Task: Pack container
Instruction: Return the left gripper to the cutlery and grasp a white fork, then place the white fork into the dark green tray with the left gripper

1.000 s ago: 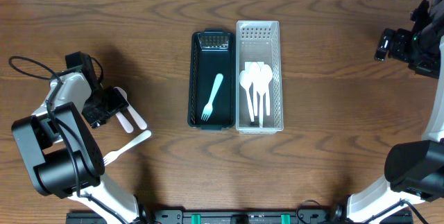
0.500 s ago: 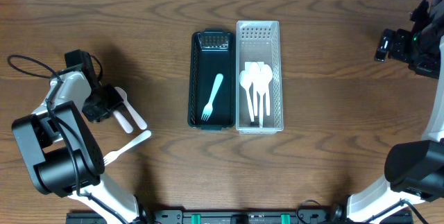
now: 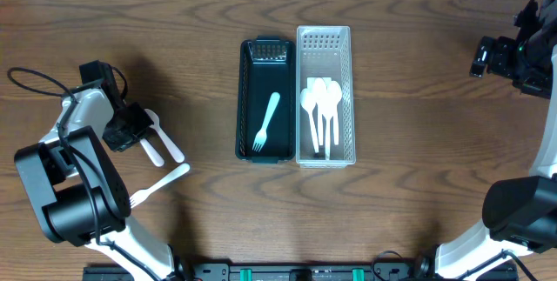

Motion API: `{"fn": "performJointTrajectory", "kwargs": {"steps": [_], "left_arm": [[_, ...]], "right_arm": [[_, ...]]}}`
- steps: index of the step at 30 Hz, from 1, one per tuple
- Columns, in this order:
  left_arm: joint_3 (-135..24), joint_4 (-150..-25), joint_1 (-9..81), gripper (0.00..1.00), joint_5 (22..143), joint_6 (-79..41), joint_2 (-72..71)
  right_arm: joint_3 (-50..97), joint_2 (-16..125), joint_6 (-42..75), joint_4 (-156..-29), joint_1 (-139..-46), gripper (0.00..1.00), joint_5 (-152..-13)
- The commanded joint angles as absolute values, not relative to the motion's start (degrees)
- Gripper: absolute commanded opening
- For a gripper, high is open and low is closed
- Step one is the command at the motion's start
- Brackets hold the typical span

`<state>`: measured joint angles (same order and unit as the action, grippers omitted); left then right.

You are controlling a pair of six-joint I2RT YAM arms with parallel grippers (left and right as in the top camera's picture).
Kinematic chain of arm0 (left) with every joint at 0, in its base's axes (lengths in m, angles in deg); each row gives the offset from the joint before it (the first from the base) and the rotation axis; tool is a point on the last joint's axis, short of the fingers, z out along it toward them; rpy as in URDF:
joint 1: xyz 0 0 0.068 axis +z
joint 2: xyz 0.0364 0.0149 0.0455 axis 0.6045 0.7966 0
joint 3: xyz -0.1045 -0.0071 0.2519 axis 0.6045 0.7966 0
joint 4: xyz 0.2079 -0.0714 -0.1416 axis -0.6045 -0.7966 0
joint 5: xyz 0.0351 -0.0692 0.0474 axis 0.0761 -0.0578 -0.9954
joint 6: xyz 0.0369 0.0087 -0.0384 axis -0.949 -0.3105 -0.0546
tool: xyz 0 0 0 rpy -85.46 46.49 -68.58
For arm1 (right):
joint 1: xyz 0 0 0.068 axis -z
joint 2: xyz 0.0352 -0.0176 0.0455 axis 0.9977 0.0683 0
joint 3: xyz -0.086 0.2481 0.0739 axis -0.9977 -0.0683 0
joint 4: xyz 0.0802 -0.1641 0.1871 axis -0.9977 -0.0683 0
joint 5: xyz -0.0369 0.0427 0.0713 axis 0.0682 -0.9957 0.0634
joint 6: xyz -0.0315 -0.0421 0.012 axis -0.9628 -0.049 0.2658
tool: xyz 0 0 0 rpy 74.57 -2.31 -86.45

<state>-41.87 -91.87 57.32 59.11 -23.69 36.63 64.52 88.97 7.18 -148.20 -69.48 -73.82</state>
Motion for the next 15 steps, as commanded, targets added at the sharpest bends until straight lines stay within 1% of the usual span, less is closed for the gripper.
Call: {"fn": "performJointTrajectory", "kwargs": {"steps": [1,5,8,12,15], "left_arm": [[-42.72,-94.34,57.42,0.06,58.87,-23.53,38.53],[-49.3,-104.22,56.24,0.06,58.83,-23.55,32.91],[-55.24,-112.04,53.34,0.06,58.81,-23.84,27.43],[-62.78,-119.41,46.04,0.06,58.61,-24.21,20.21],[-66.3,-120.96,38.85,0.06,58.61,-24.14,16.65]], "right_arm": [[64.14,89.19,6.41,-148.25,-69.55,0.99,-73.84],[64.14,89.19,6.41,-148.05,-69.55,0.99,-73.88],[64.14,89.19,6.41,-147.92,-69.55,0.99,-73.88],[64.14,89.19,6.44,-147.57,-69.55,0.99,-73.88],[64.14,89.19,6.44,-147.57,-69.55,0.99,-73.91]]}}
